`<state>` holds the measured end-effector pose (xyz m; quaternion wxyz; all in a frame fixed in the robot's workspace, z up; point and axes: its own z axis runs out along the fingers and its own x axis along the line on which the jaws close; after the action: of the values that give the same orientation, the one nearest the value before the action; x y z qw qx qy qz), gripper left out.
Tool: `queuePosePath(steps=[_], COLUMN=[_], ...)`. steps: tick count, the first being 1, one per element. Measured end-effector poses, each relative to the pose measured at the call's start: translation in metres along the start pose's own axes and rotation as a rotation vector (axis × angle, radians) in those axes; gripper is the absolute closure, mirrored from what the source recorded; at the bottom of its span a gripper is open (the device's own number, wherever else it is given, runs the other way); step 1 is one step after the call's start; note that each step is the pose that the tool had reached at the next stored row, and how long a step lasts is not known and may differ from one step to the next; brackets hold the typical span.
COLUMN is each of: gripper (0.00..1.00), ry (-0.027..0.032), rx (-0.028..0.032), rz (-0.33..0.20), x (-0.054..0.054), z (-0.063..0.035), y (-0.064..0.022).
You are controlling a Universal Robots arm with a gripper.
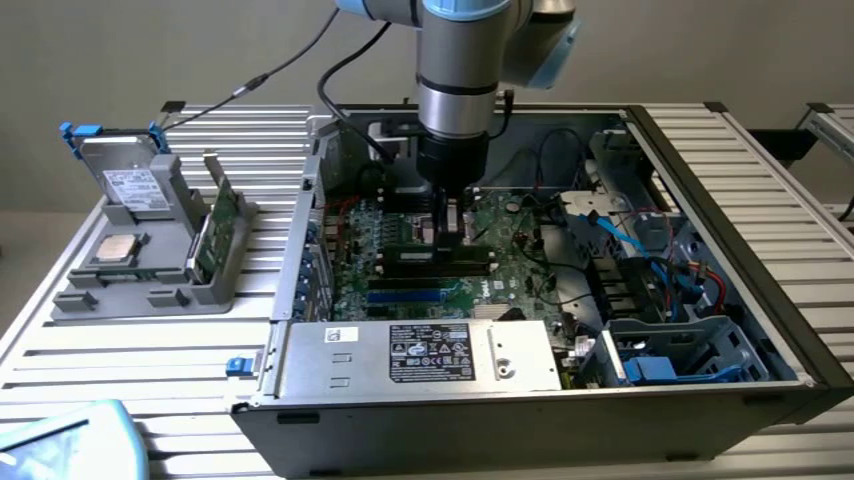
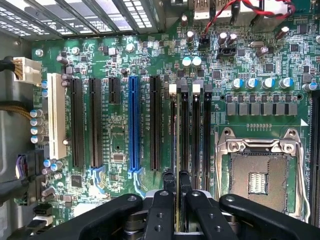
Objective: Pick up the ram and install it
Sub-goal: 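Insert the ram into the slot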
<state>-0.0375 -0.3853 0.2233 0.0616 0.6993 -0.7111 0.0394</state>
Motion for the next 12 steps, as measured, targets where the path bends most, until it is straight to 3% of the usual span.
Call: queuePosePath(steps=[12], gripper=[0.85], ry=[-0.0033], rx=[-0.0003], rz=[0.0], x=[-0.0002], z=[0.0065], y=[-0.0016])
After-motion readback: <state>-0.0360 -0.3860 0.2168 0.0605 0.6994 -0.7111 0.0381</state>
